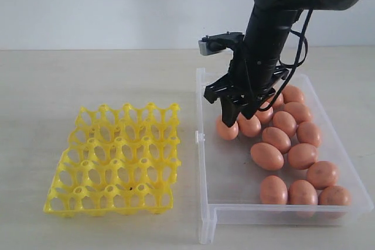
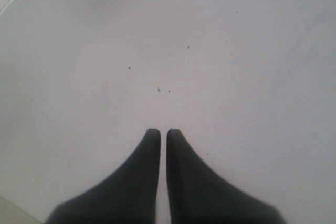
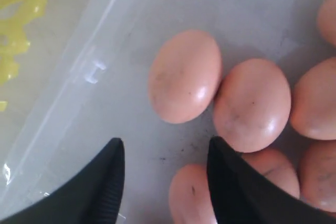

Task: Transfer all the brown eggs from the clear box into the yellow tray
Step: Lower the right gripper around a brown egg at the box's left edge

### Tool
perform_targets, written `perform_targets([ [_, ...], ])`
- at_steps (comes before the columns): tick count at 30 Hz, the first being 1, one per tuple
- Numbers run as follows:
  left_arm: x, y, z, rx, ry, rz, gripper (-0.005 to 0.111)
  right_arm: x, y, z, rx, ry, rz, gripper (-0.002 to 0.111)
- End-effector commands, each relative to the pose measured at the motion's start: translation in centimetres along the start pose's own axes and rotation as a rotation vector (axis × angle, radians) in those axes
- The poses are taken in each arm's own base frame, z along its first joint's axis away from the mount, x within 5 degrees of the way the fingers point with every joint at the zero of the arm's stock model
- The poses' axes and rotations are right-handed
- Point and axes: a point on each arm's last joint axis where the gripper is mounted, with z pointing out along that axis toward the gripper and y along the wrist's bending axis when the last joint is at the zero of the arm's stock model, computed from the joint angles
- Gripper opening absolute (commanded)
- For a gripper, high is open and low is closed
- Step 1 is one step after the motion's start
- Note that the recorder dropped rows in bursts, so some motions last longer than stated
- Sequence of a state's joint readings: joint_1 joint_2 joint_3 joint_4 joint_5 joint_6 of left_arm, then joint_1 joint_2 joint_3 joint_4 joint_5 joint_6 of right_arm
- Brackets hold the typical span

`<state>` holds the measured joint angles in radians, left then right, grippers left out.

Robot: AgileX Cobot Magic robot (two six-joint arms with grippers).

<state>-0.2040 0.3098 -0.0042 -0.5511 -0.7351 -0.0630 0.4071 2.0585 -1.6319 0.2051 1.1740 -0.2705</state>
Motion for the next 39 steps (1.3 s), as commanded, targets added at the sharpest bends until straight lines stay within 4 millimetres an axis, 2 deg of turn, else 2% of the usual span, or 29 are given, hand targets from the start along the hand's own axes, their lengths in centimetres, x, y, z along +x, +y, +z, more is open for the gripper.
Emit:
perform_targets([
  [1, 0.1, 0.1, -0.1, -0.004, -0.001, 0.004, 0.004, -0.4, -0.4, -0.5, 0.026, -0.035, -0.025, 0.042],
  [5, 0.1, 0.1, -0.1, -0.004, -0.001, 0.004, 0.004, -1.1, -0.6, -0.5, 0.045, -0.11, -0.035, 0.061],
  [11, 0.1, 0.1, -0.1, -0.004, -0.001, 0.004, 0.004, -1.6, -0.8, 0.0, 0.047, -0.15, -0.027, 0.048],
  [18, 0.1, 0.1, -0.1, -0.004, 0.004, 0.004, 0.004, -1.8, -1.0, 2.5, 0.035, -0.096, -0.024, 0.049],
  [28, 0.1, 0.1, -0.1, -0.004, 0.004, 0.004, 0.004, -1.9, -0.7, 3.2, 0.032, -0.085, -0.013, 0.05],
  [39, 0.1, 0.1, -0.1, -0.004, 0.004, 0.004, 0.004, -1.7, -0.8, 4.4, 0.018, -0.035, 0.107, 0.05],
])
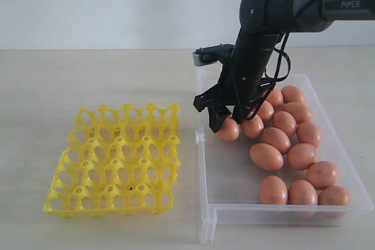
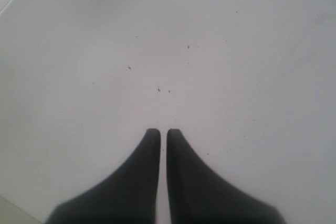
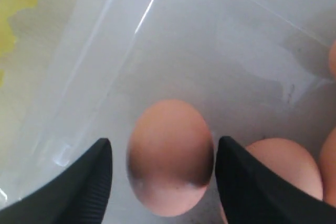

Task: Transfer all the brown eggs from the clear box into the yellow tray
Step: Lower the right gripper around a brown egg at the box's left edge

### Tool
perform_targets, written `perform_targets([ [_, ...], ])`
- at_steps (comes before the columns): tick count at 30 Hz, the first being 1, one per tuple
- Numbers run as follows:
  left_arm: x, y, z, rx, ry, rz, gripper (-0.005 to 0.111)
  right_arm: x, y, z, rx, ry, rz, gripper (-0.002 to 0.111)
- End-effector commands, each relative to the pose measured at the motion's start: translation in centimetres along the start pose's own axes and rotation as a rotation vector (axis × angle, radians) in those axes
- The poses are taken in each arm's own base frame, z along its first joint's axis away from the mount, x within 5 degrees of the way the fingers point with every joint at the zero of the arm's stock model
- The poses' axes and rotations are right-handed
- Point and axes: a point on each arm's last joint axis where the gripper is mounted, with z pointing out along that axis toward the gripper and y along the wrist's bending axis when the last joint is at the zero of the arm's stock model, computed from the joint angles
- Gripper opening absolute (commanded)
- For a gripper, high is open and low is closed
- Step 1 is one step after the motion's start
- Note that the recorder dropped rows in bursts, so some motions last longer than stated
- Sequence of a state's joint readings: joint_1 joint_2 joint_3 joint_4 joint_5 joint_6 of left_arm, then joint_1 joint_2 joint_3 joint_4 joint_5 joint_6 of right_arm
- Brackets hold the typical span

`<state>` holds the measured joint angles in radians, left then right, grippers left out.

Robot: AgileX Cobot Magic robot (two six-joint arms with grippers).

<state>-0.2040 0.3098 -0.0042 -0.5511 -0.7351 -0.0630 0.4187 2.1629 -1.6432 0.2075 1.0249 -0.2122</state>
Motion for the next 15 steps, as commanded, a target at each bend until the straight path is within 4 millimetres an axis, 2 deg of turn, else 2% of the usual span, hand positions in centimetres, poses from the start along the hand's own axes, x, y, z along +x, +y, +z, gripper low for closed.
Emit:
perform_targets([
  [1, 0.09, 0.1, -0.08, -0.004, 0.004, 0.004, 0.004, 0.14, -0.06, 0.39, -0.001, 0.031, 0.049, 0.05],
  [15, 0.06, 0.1, -0.08, -0.004, 0.0, 0.004, 0.004, -0.11, -0.15, 0.39, 0.009, 0.003, 0.031, 0.05],
])
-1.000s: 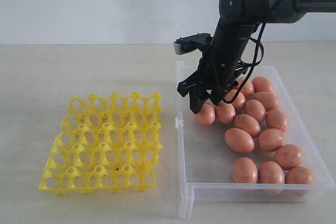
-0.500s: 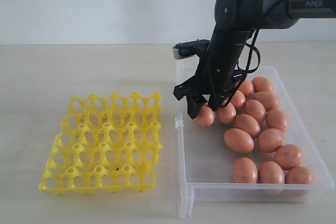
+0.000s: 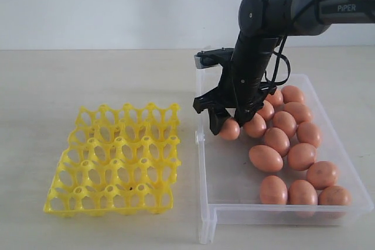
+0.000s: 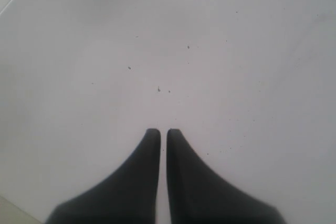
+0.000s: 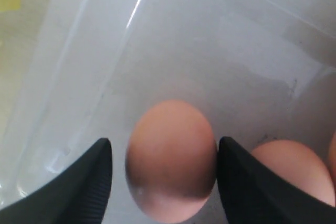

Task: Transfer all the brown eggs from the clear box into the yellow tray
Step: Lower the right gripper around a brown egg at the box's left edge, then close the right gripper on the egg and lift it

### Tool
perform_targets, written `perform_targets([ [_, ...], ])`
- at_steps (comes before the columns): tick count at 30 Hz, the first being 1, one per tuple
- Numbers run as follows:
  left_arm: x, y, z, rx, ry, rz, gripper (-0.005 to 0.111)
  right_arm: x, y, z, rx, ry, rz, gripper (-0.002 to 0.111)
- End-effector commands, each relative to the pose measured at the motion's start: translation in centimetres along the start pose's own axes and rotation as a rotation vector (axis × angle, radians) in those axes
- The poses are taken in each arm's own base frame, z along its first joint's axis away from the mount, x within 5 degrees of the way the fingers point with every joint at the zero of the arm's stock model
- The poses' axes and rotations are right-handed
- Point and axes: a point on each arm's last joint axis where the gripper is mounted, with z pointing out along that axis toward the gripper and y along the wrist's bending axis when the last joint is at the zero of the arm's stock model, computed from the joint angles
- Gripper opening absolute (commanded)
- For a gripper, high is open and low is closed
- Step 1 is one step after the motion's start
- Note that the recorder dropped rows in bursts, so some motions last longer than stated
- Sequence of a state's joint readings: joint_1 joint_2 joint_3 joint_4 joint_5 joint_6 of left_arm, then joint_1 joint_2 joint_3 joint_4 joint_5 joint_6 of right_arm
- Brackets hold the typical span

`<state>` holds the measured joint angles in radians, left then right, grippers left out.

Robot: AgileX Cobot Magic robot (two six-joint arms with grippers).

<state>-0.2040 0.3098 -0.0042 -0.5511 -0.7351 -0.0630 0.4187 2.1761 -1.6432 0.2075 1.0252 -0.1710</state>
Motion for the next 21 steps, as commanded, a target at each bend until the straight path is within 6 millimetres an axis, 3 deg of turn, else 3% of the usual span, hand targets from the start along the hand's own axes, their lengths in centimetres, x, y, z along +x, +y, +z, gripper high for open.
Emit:
perform_targets([
  [1, 0.1, 0.1, -0.1, -0.004, 0.0, 0.004, 0.004, -0.1, 0.0, -0.2, 0.009, -0.01, -0.013, 0.05],
  [6, 0.1, 0.1, -0.1, -0.004, 0.0, 0.004, 0.004, -0.1, 0.0, -0.2, 0.009, -0.007, -0.013, 0.046],
  [8, 0.1, 0.1, -0.1, -0.004, 0.0, 0.004, 0.004, -0.1, 0.0, -0.2, 0.008, -0.004, -0.022, 0.035],
  [12, 0.1, 0.1, -0.1, -0.004, 0.0, 0.004, 0.004, 0.0, 0.0, -0.2, 0.009, 0.002, -0.12, 0.0],
  [16, 0.1, 0.1, -0.1, -0.004, 0.006, 0.004, 0.004, -0.5, 0.0, -0.2, 0.012, -0.045, -0.169, 0.0],
  [21, 0.1, 0.1, -0.1, -0.004, 0.006, 0.004, 0.004, -1.3, 0.4, 0.2, -0.023, -0.232, -0.19, 0.0],
])
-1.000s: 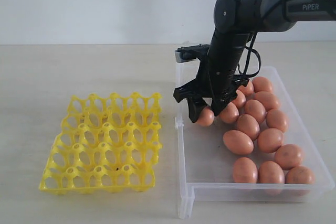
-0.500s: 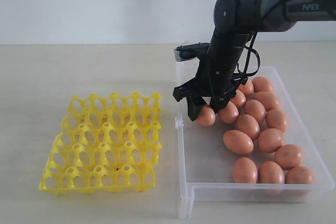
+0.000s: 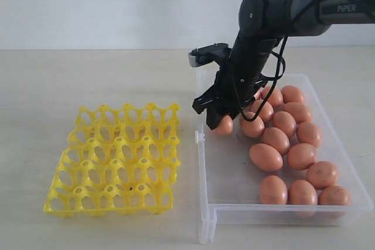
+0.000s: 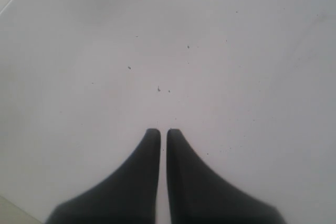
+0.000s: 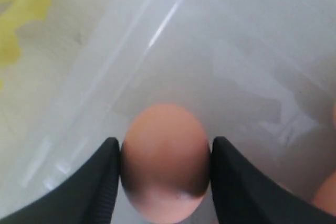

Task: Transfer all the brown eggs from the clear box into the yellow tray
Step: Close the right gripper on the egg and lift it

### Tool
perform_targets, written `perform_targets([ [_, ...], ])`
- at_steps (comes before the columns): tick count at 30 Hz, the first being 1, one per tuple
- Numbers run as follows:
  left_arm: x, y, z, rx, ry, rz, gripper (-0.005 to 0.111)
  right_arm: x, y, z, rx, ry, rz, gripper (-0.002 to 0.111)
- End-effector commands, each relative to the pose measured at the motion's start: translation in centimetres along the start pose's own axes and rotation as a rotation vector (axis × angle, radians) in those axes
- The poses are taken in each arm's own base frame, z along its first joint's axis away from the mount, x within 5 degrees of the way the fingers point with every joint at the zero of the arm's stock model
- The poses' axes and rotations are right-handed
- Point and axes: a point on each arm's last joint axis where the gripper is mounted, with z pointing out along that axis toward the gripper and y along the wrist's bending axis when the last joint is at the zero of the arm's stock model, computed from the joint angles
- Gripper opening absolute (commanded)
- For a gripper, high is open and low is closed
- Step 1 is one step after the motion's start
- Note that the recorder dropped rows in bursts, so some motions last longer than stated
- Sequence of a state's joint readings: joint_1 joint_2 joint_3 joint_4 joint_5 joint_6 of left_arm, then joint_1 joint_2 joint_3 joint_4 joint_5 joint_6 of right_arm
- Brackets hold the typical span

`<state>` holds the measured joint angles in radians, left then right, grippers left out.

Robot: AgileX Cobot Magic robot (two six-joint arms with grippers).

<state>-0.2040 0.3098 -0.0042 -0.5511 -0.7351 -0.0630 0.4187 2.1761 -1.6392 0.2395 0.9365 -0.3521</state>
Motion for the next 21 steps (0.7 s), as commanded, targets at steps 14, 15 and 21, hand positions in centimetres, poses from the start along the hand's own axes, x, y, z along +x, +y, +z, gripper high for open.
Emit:
perform_targets([
  [14, 0.1, 0.1, -0.1, -0.004, 0.006, 0.004, 0.004, 2.4, -0.1, -0.9, 0.221, -0.572, -0.163, 0.0],
  [15, 0.1, 0.1, -0.1, -0.004, 0.006, 0.004, 0.004, 2.5, -0.1, -0.7, 0.222, -0.574, -0.161, 0.0],
  [21, 0.1, 0.1, -0.1, -0.004, 0.006, 0.004, 0.004, 3.3, 0.9, 0.1, 0.123, -0.614, -0.209, 0.0],
])
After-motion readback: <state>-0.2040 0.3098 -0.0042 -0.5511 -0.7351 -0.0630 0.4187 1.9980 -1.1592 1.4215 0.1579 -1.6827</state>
